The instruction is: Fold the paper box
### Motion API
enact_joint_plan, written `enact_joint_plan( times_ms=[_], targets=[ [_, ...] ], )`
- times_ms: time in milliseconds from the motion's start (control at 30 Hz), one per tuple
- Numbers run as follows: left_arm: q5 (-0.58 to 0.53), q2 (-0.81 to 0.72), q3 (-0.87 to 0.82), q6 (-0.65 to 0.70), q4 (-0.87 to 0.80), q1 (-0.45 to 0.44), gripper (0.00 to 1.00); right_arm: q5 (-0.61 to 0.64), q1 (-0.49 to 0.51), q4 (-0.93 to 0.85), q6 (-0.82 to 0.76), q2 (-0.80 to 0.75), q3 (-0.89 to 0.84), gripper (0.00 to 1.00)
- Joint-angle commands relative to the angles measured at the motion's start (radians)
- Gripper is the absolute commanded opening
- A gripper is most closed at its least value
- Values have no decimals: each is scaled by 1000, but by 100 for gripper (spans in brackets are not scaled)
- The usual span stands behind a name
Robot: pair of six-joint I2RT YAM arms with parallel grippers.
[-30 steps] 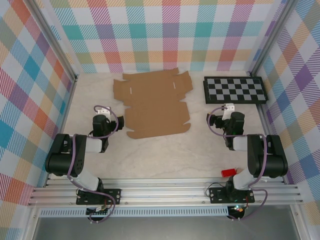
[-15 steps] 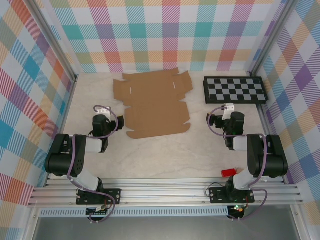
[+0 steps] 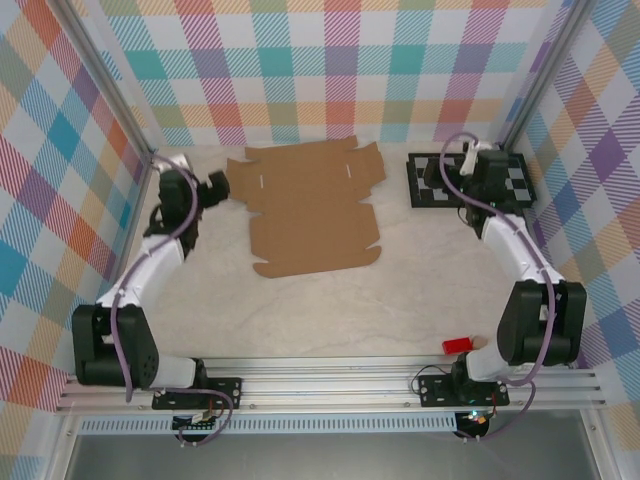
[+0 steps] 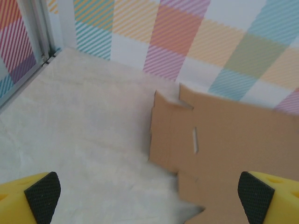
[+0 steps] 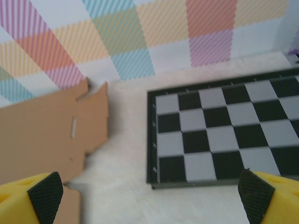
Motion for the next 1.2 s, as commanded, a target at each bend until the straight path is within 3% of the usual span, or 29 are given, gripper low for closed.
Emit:
enact_joint_plan(
  times_ms=[0,167,400,567,733,933,1100,1167],
  targets=[
    [131,196,206,-117,-423,35,100,-82,27,-235,75,108,116,100],
    [402,512,444,-201,-463,126,93,-114,78,-254,85,214,229,100],
    [447,730,630,-185,-413,132,88,-158,140,-261,48,242,230,100],
    [450,864,772,-172,-473,134,79,-176,165,-281,14,226,205,100],
    [561,963,874,-170,-452,135,71,-198,179,-276,-1,198,173,100],
    [619,1040,971,-160,-474,133,45,-207,190,-288,-21,182,148,100],
    [673,1036,986,-94,-519,135,0,-189,196,-282,-23,157,113,100],
    [686,984,920,-66,-528,134,0,-180,199,-279,-26,136,95,100]
  ],
)
